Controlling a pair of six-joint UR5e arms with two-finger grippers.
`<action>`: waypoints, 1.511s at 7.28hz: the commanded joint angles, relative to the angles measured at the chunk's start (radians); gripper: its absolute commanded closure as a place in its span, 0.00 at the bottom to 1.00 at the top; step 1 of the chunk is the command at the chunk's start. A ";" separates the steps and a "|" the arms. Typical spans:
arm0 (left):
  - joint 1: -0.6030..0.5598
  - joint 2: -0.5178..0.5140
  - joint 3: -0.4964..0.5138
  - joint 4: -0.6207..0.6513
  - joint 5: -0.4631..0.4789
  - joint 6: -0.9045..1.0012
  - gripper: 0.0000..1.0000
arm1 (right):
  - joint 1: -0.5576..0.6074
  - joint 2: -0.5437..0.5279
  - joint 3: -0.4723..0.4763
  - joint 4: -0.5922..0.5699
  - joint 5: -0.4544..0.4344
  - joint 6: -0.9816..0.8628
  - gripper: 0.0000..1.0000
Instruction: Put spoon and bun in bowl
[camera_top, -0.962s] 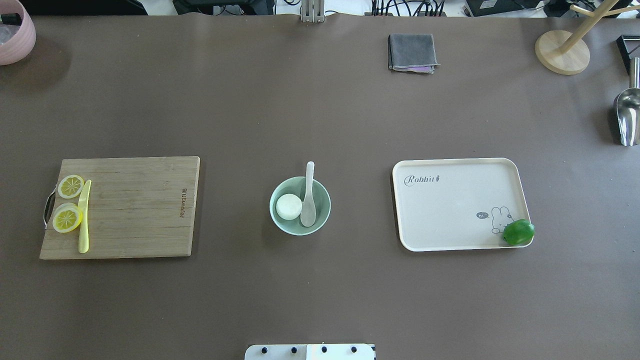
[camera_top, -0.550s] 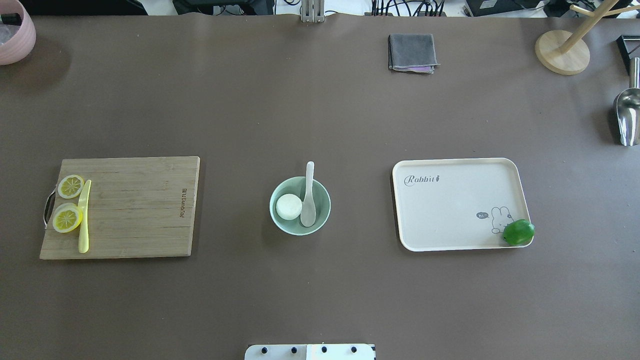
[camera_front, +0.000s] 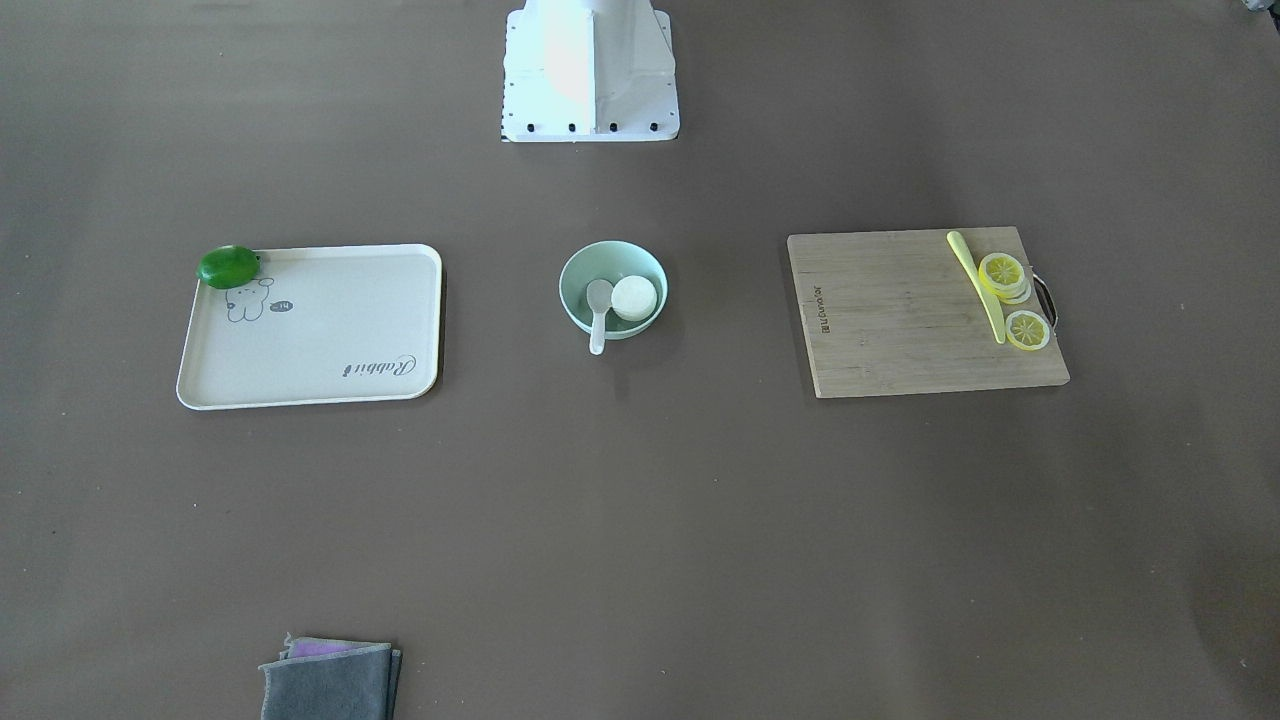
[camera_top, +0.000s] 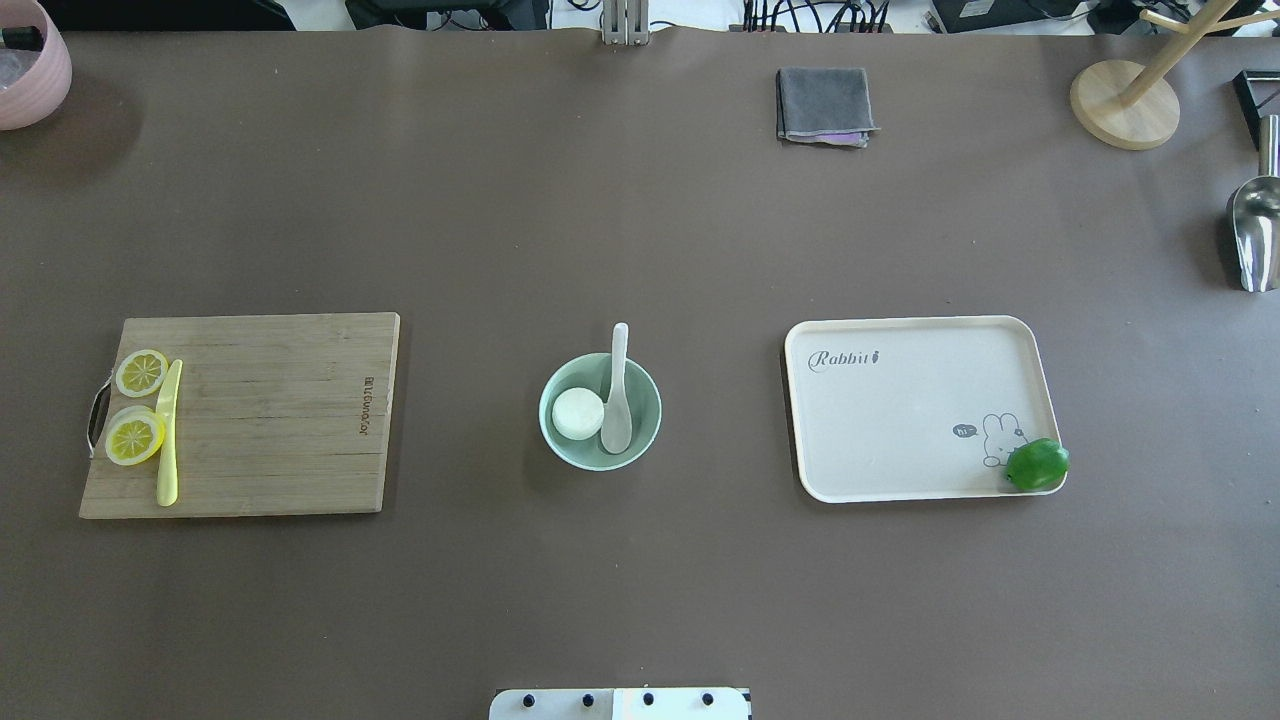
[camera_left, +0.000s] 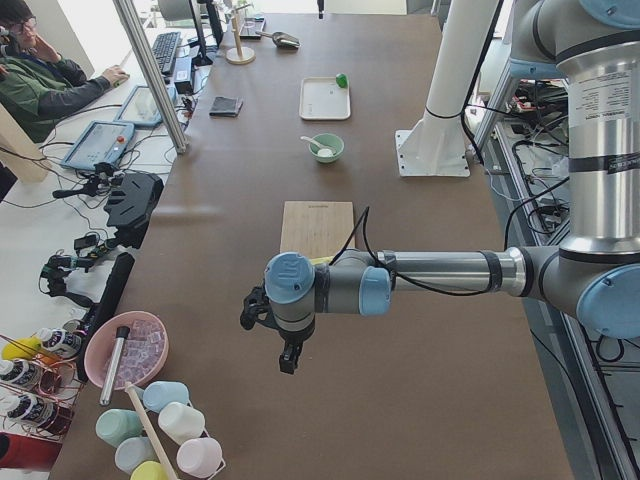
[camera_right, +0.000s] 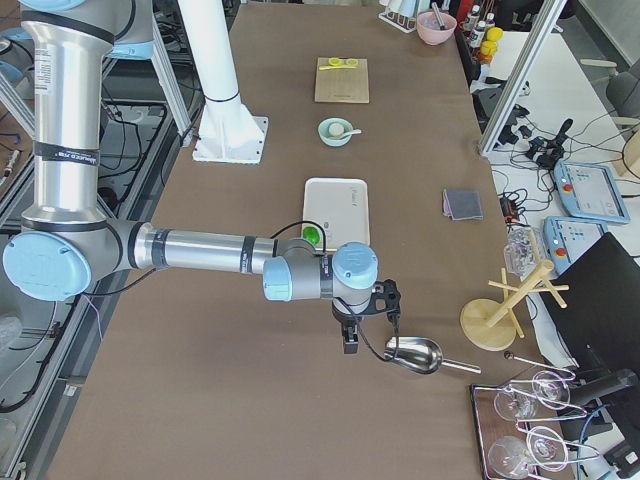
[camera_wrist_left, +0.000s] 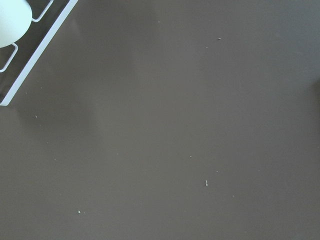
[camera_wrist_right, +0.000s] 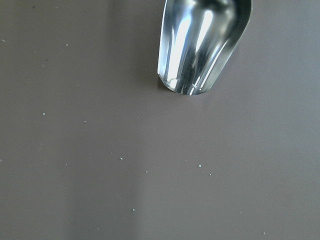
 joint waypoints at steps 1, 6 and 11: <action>0.003 0.074 -0.109 0.074 0.049 0.002 0.02 | 0.010 -0.008 0.093 -0.152 -0.078 -0.006 0.00; 0.001 0.085 -0.103 0.000 0.043 0.002 0.02 | 0.018 -0.032 0.195 -0.270 -0.099 -0.006 0.00; -0.005 0.101 -0.148 -0.005 0.043 0.004 0.02 | 0.018 -0.034 0.193 -0.265 -0.094 -0.006 0.00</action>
